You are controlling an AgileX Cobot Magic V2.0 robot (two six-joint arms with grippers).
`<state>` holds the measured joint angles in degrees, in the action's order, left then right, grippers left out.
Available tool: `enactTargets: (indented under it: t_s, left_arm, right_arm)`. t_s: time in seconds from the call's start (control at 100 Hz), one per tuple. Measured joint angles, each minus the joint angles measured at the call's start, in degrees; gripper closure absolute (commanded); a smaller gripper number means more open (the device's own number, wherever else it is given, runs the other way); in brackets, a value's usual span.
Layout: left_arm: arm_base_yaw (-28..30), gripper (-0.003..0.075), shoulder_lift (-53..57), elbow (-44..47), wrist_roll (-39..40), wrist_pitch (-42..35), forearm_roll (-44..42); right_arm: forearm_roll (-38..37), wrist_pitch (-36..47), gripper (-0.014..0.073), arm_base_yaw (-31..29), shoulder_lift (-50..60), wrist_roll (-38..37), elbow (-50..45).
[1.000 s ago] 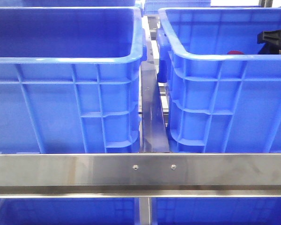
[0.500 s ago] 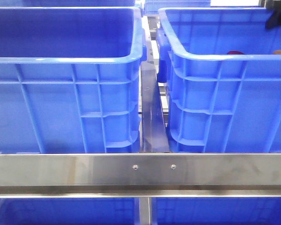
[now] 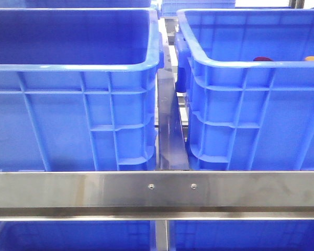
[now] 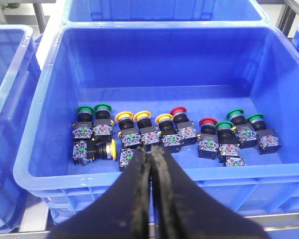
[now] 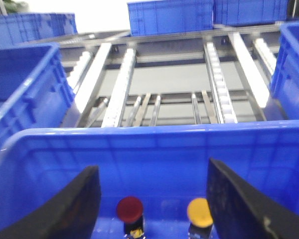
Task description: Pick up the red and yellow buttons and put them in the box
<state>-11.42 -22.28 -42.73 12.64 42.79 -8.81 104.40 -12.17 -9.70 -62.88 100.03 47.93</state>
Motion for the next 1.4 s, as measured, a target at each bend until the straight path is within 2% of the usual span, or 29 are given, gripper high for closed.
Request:
enactTargets:
  t_s: [0.33, 0.4, 0.49, 0.73, 0.79, 1.4]
  left_arm:
    - [0.0, 0.0739, 0.0, 0.0, 0.0, 0.0, 0.0]
    - [0.0, 0.0739, 0.0, 0.0, 0.0, 0.0, 0.0]
    - [0.0, 0.0739, 0.0, 0.0, 0.0, 0.0, 0.0]
    - [0.0, 0.0739, 0.0, 0.0, 0.0, 0.0, 0.0]
    - [0.0, 0.0739, 0.0, 0.0, 0.0, 0.0, 0.0]
    - [0.0, 0.0739, 0.0, 0.0, 0.0, 0.0, 0.0]
  right_arm:
    - [0.0, -1.3, 0.0116, 0.0, 19.5, 0.0, -15.5]
    - [-0.1, -1.6, 0.0146, 0.0, 22.2, 0.0, -18.2]
    - [-0.1, -1.7, 0.0243, 0.0, 24.8, 0.0, -20.8]
    - [-0.1, -2.2, 0.0641, 0.0, 25.9, 0.0, -22.9]
    - [-0.1, -2.8, 0.0718, 0.0, 25.9, 0.0, -22.9]
    - [-0.4, -3.8, 0.0709, 0.0, 25.9, 0.0, -22.9]
